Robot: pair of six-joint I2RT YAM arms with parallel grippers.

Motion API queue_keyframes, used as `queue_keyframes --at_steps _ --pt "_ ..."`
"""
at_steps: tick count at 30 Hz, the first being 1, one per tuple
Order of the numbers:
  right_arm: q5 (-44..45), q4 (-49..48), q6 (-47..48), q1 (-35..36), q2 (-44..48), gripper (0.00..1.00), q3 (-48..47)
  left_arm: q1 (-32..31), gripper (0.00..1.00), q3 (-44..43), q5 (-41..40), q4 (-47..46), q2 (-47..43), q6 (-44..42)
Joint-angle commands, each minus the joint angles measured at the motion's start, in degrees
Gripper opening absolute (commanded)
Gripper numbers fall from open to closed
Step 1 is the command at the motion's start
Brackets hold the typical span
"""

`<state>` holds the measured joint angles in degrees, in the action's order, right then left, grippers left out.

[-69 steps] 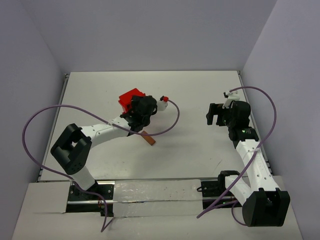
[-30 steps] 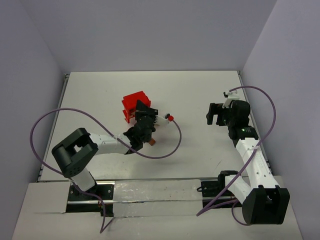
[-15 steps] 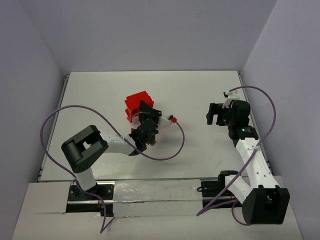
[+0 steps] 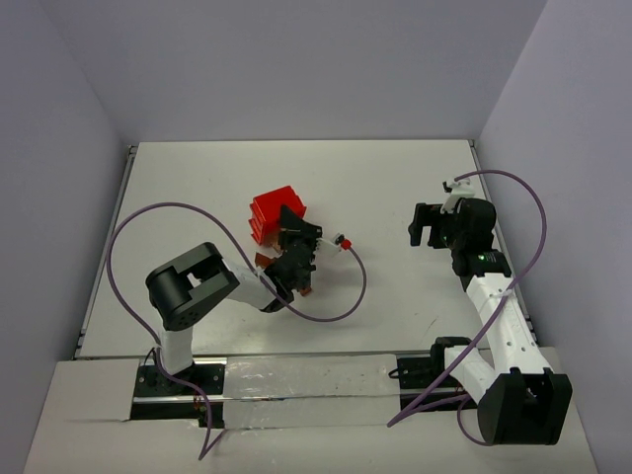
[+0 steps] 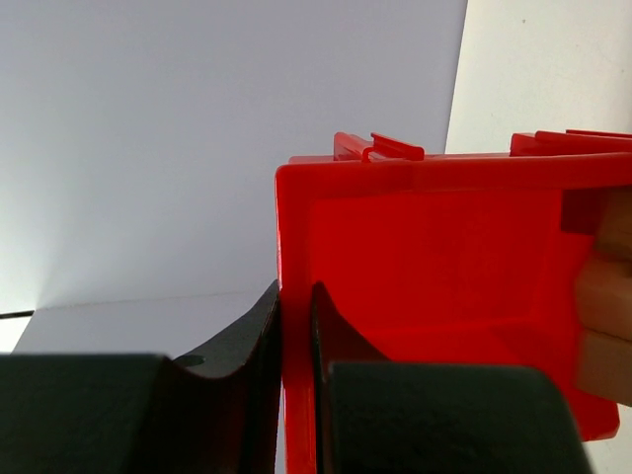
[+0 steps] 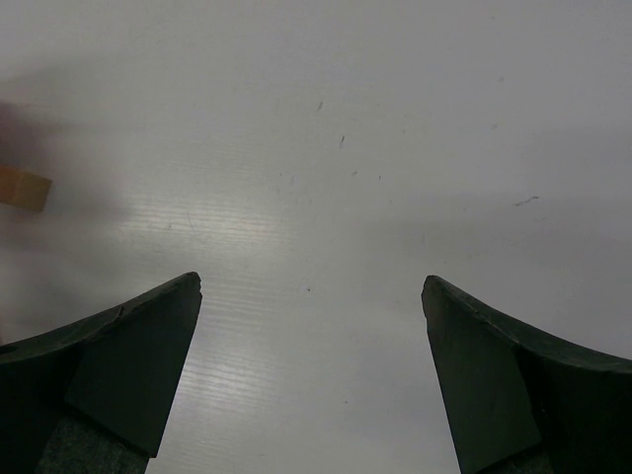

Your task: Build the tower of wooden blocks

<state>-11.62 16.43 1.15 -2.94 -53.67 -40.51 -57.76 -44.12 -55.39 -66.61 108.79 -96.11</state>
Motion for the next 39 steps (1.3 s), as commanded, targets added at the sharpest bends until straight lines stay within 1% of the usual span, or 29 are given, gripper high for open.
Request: queue_keyframes --at_steps 1,5,9,11,14,16,17,18,19,20,21,23,27,29,30,32,34,37,39 --pt "0.2 -0.1 0.3 -0.5 0.5 1.0 -2.7 -0.2 0.0 -1.0 -1.1 -5.1 -1.5 1.3" --pt "0.4 0.0 0.3 -0.5 0.7 1.0 -2.6 0.0 0.0 -3.0 -1.2 -3.9 -2.3 1.4" --pt "0.5 0.0 0.3 -0.6 0.7 1.0 -2.6 1.1 0.0 -4.7 -0.9 -7.1 -2.3 -1.6" --pt "0.4 0.0 0.3 -0.5 0.7 1.0 -2.6 1.7 0.0 -5.0 -0.7 -6.9 -2.6 -1.6" --pt "0.4 0.1 0.3 -0.6 0.7 1.0 -2.6 3.6 0.0 -7.2 -1.0 0.2 -4.9 2.9" --pt "0.4 0.1 0.4 -0.7 0.7 1.0 -2.6 4.8 0.0 -9.7 -0.2 13.2 -8.4 10.4" --pt "0.3 0.1 0.4 -0.7 0.8 1.0 -2.6 5.3 0.0 -11.8 0.5 20.6 -10.4 17.8" --pt "0.2 0.1 0.4 -0.8 0.8 1.0 -2.6 5.9 0.0 -14.2 0.9 28.3 -11.7 22.4" --pt "0.1 0.1 0.5 -0.8 0.9 1.0 -2.6 6.8 0.0 -17.8 1.8 39.0 -12.4 26.1" --pt "0.0 0.1 0.6 -0.8 1.0 1.0 -2.5 7.9 0.0 -21.9 3.9 49.9 -13.7 33.1" --pt "-0.1 0.2 0.6 -0.8 1.0 1.0 -2.5 8.5 0.0 -24.0 5.3 55.1 -14.2 36.4" --pt "-0.2 0.3 0.6 -0.8 0.9 1.0 -2.5 10.1 0.0 -27.3 8.6 61.3 -15.9 40.4" --pt "-0.6 0.3 0.7 -1.0 0.8 1.0 -2.6 11.0 0.0 -27.6 10.8 64.6 -18.4 40.6" --pt "-0.7 0.2 0.7 -1.0 0.8 1.0 -2.6 11.7 0.0 -29.7 13.8 70.2 -19.1 43.6" --pt "-0.7 0.3 0.7 -1.1 0.8 1.0 -2.6 11.8 0.0 -30.0 14.1 72.1 -19.3 45.0" --pt "-0.7 0.3 0.7 -1.1 1.0 1.0 -2.6 14.1 0.0 -33.4 17.4 79.7 -19.2 51.2" --pt "-0.7 0.4 0.7 -1.2 1.0 1.0 -2.6 17.5 0.0 -40.5 23.4 87.8 -18.6 57.5" --pt "-1.0 0.4 0.8 -1.2 1.0 1.0 -2.6 23.6 0.0 -45.1 31.4 94.8 -18.3 63.9" --pt "-1.2 0.4 0.8 -1.2 1.0 1.0 -2.7 30.7 0.0 -48.0 35.7 97.5 -17.8 66.5"
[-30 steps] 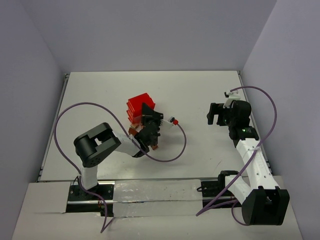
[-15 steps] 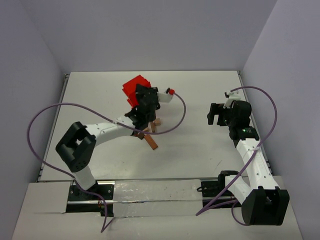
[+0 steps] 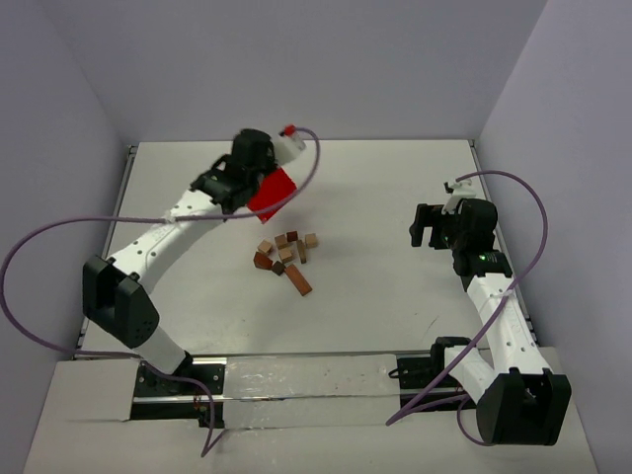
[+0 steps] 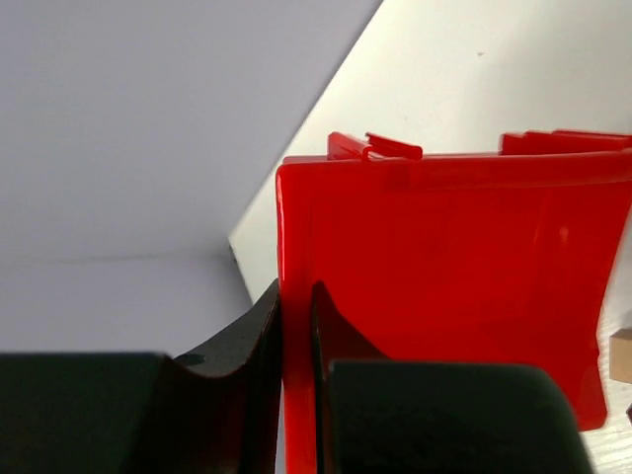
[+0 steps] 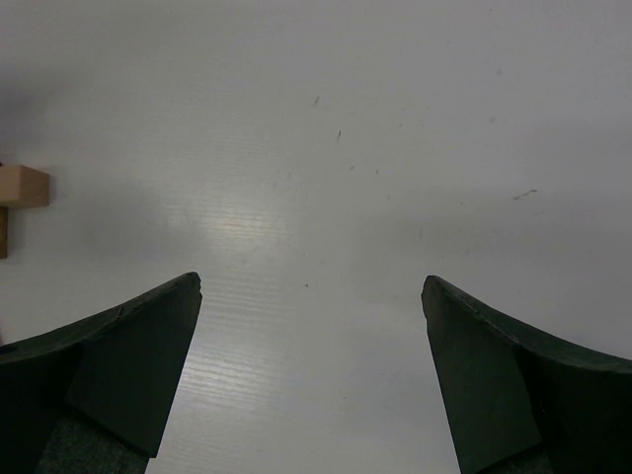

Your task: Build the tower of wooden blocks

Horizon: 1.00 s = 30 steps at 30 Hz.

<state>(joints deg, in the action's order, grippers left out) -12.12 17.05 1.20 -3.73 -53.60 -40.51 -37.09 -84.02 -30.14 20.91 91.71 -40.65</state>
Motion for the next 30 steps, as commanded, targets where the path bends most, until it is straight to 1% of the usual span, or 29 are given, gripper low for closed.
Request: queue_keyframes --at_steps 1,2,4,6,8,10,12,14,16,22,25,30 --pt "-0.8 -0.2 0.8 -0.4 0.9 1.0 -2.7 13.9 0.0 -10.4 14.1 12.2 -0.2 13.1" --pt "-1.0 -0.2 0.8 -0.5 0.8 1.0 -2.8 17.8 0.0 -11.6 17.8 14.1 0.5 15.2" --pt "-1.2 -0.2 0.9 -0.5 0.6 1.0 -2.8 23.0 0.0 -12.3 22.4 15.3 1.3 17.8" --pt "-1.7 0.0 1.1 -0.5 0.4 1.0 -2.9 30.5 0.0 -13.6 27.7 16.8 2.9 21.0" --pt "-1.8 -0.1 1.1 -0.5 0.5 1.0 -2.9 34.9 0.0 -14.6 31.3 18.2 4.9 23.3" --pt "-2.1 -0.1 1.2 -0.6 0.6 1.0 -2.7 43.0 0.0 -16.0 38.4 20.5 7.7 25.3" --pt "-1.9 0.0 1.3 -0.5 0.5 1.0 -2.8 49.0 0.0 -16.0 42.9 21.2 9.6 25.9" --pt "-2.1 0.1 1.3 -0.6 0.5 1.0 -2.6 53.5 0.0 -14.6 44.5 20.7 10.5 25.1" --pt "-2.4 -0.1 1.3 -0.6 0.3 1.0 -2.6 56.3 0.0 -12.5 44.6 19.3 10.9 23.4" --pt "-3.1 0.0 1.4 -0.6 -0.2 1.0 -2.7 60.5 0.02 -11.0 44.1 18.0 15.5 18.3" --pt "-3.0 0.1 1.5 -0.5 -0.3 1.0 -2.7 61.4 0.02 -11.0 45.2 18.2 18.2 18.1" --pt "-2.8 0.1 1.6 -0.5 -0.1 1.0 -2.5 61.9 0.04 -8.0 46.9 16.5 19.7 19.8"
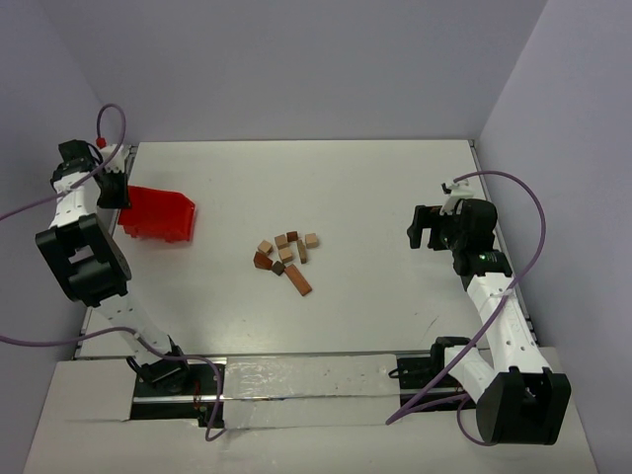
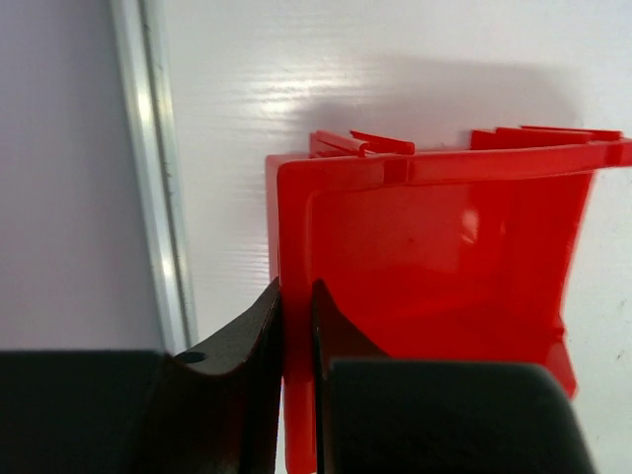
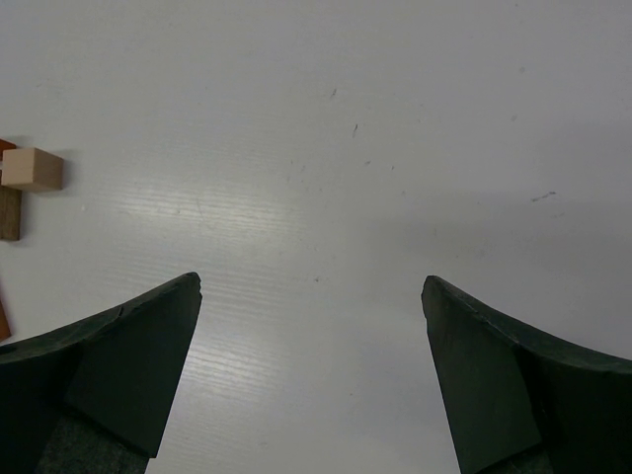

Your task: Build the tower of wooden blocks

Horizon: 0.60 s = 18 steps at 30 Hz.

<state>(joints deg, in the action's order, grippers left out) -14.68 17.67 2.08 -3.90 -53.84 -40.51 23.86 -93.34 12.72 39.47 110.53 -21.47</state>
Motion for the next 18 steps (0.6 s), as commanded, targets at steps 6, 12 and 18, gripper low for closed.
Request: queue_keyframes --at_steps 6,12,18 --pt "-0.7 -0.5 0.7 -0.3 -0.7 1.0 -2.7 1.6 0.08 3.5 4.1 -4.5 2.6 1.4" --pt "-0.8 -0.5 0.7 -0.3 -0.7 1.0 -2.6 1.8 0.15 4.6 3.9 -5.5 3.8 1.1" --pt "-1.1 -0.4 0.6 -0.3 -0.6 1.0 -2.9 1.9 0.43 3.2 3.8 -4.2 3.2 1.9"
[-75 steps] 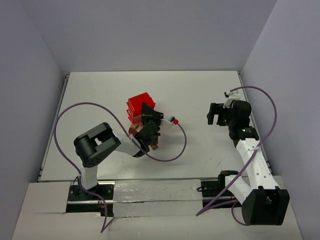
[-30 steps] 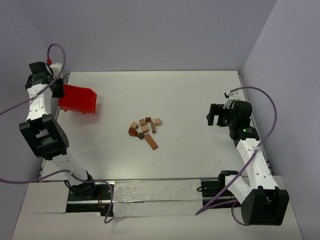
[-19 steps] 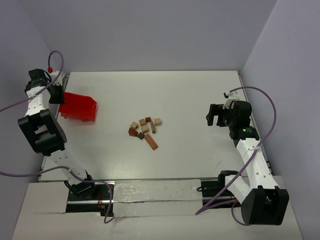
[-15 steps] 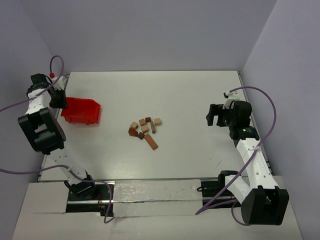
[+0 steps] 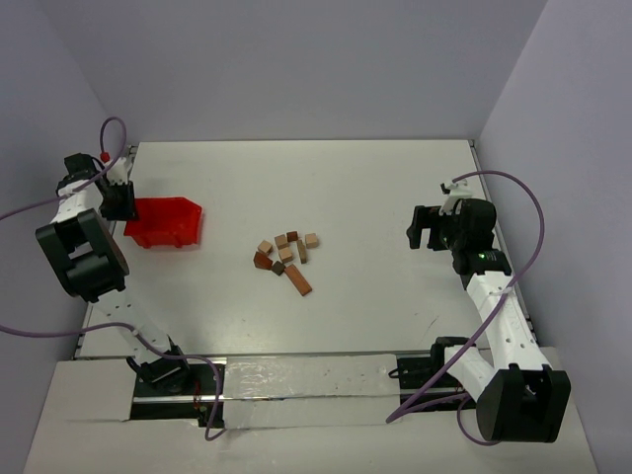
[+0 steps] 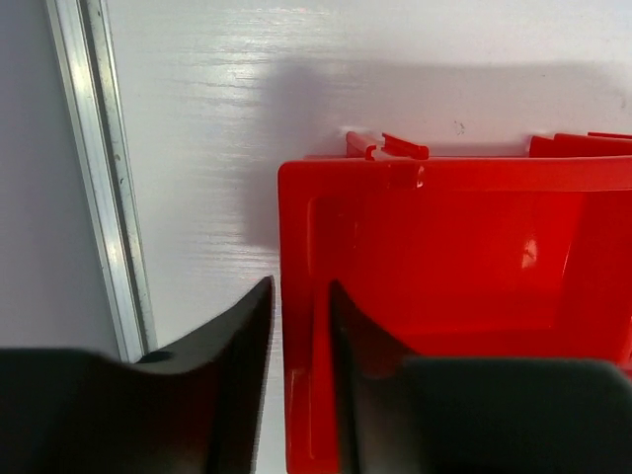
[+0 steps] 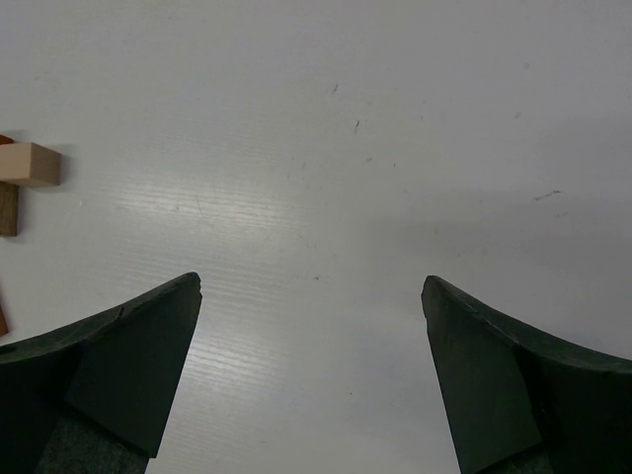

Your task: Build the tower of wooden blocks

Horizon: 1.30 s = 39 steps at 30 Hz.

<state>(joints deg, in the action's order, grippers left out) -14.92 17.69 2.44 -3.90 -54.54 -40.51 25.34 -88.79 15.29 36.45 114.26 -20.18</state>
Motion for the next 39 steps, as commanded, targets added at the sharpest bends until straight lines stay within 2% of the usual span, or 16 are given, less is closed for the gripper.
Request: queue_keyframes --at_steps 1,2,4,7,10,11,12,13,14,16,17,20,25,29,39 --pt "-0.8 -0.4 0.3 -0.4 0.1 1.0 -2.8 0.3 0.51 -2.1 1.4 -0.5 -0.5 0.8" --pt "-0.9 -0.4 0.2 -0.3 0.3 1.0 -2.8 0.4 0.63 -4.6 2.7 1.0 -0.7 0.8" --pt "-1.0 -0.4 0.2 -0.3 0.5 1.0 -2.7 0.1 0.71 -8.7 4.7 4.2 -1.6 1.3" --pt "-1.2 -0.4 0.2 -0.3 0.7 1.0 -2.6 -1.2 0.74 -13.6 7.7 8.4 -4.0 1.0" --pt "-1.2 -0.5 0.2 -0.3 0.8 1.0 -2.6 -5.4 0.74 -16.2 12.4 12.7 -11.2 -3.3" --pt "-1.2 -0.4 0.2 -0.3 0.8 1.0 -2.6 -7.2 0.74 -15.8 13.3 13.3 -13.6 -7.5" --pt "-1.2 -0.5 0.2 -0.4 0.8 1.0 -2.7 -11.2 0.73 -13.4 14.4 14.3 -16.0 -10.9" --pt "-1.2 -0.4 0.3 -0.4 0.6 1.0 -2.7 -11.9 0.73 -13.0 15.2 14.4 -18.5 -14.1" --pt "-1.2 -0.3 0.3 -0.3 0.5 1.0 -2.8 -16.6 0.74 -9.9 16.6 15.9 -22.8 -20.9" --pt "-1.3 -0.3 0.4 -0.3 0.2 1.0 -2.8 -28.2 0.74 -2.4 15.8 17.2 -28.0 -26.7" --pt "-1.3 -0.4 0.5 -0.4 0.2 1.0 -2.7 -31.8 0.74 0.0 14.9 17.2 -29.8 -28.6" --pt "-1.7 -0.2 0.6 -0.4 0.1 1.0 -2.9 -43.8 0.74 6.8 19.0 19.6 -33.8 -38.1" --pt "-1.7 0.0 0.8 -0.6 0.3 1.0 -2.5 -62.4 0.72 9.4 16.7 22.2 -29.6 -42.1" --pt "-1.8 0.2 1.0 -0.8 0.3 1.0 -2.6 -69.9 0.67 10.1 15.1 22.4 -23.8 -43.5" --pt "-3.0 1.1 2.0 -1.2 0.6 1.0 -2.6 -73.2 0.66 9.0 10.7 18.7 -12.1 -51.0"
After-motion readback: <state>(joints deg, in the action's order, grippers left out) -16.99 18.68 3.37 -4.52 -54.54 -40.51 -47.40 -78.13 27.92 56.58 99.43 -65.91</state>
